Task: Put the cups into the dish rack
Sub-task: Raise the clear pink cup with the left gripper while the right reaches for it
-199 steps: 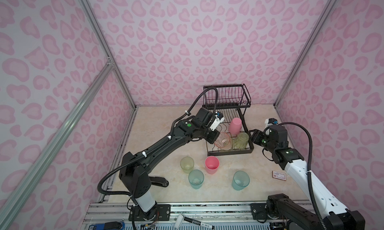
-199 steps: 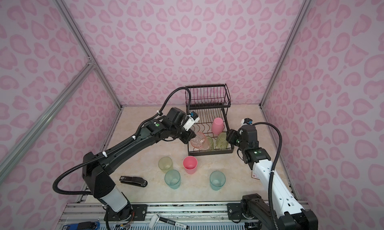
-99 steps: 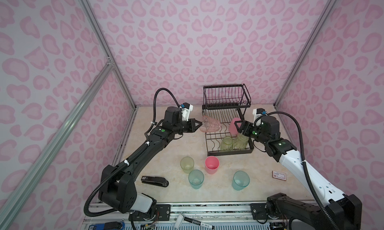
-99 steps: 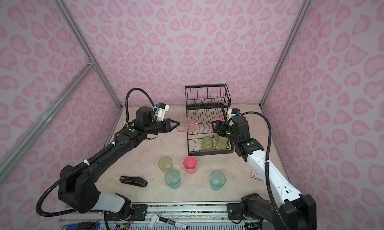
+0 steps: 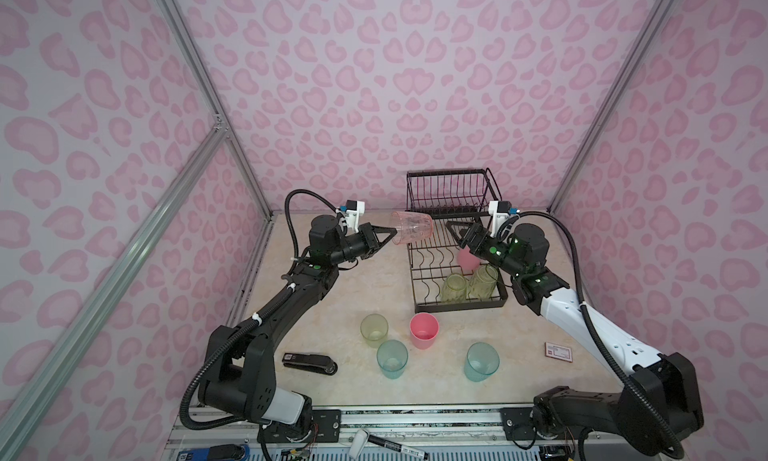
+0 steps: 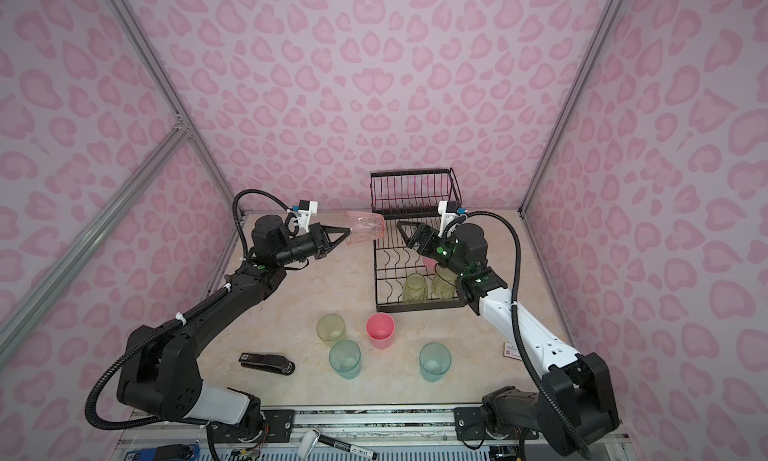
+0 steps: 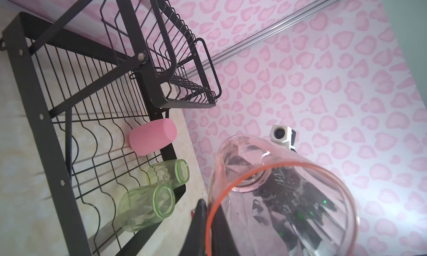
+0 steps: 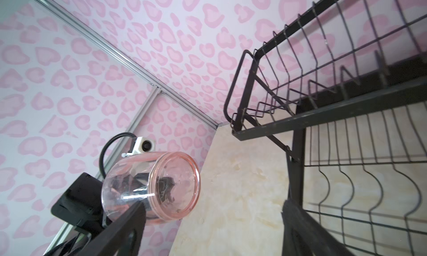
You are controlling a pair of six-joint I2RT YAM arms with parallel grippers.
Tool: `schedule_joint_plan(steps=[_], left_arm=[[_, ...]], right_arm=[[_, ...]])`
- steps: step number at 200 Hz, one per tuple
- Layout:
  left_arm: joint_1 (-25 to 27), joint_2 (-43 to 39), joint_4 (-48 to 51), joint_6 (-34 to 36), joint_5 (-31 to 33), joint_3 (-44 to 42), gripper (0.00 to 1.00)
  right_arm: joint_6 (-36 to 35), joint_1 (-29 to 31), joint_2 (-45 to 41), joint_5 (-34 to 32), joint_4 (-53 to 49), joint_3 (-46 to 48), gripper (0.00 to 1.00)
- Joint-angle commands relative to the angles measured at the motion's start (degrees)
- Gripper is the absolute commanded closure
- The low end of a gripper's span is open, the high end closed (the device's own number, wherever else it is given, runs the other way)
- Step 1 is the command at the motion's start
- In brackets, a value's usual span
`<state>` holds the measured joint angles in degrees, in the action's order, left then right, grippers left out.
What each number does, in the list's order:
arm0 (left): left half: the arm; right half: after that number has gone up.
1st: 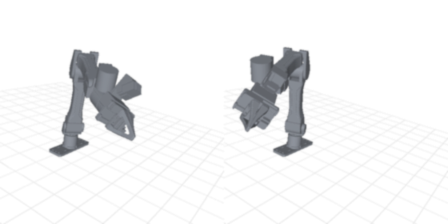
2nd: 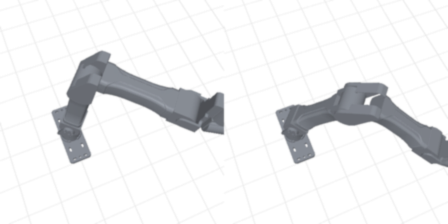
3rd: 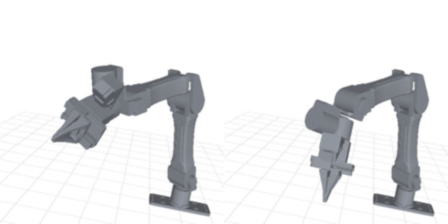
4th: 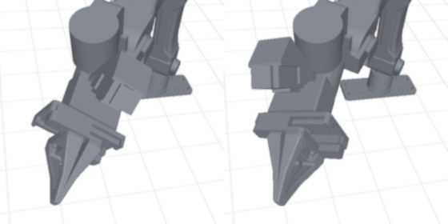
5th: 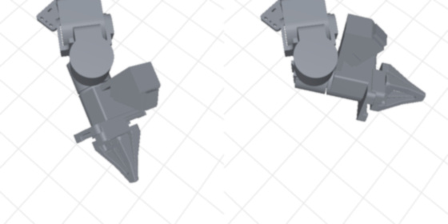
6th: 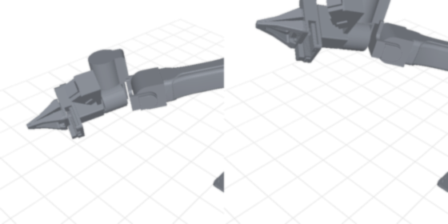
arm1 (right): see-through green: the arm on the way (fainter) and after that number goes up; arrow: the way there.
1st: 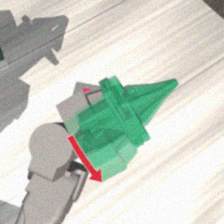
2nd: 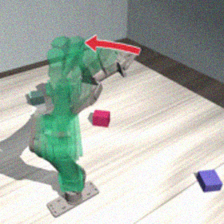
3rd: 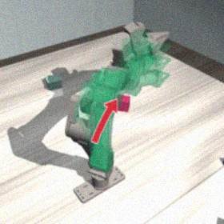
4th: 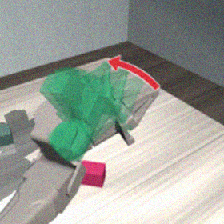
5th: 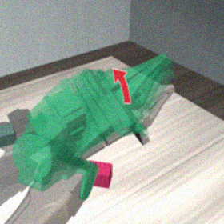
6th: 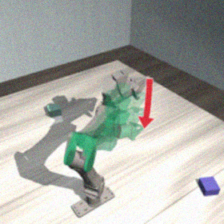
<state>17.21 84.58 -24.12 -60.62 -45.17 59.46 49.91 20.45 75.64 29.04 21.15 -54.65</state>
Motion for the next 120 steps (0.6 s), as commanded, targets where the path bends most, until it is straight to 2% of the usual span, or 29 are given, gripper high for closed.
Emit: schedule_joint_plan(steps=[1,50,120], left_arm=[[-0.74,0.50,-7.32,-4.83,-3.91,-0.66,0.96],[-2.22,2.75,-12.73,-8.95,-8.16,-0.98,0.97],[-4.18,7.33,-24.73,-16.55,-11.96,-1.12,0.97]], right_arm=[[4.02,0.45,2.34,2.98,10.80,-0.63,0.08],[8.22,2.24,7.70,6.07,19.39,-3.91,0.07],[6.95,5.44,13.61,7.22,18.01,-9.41,0.06]])
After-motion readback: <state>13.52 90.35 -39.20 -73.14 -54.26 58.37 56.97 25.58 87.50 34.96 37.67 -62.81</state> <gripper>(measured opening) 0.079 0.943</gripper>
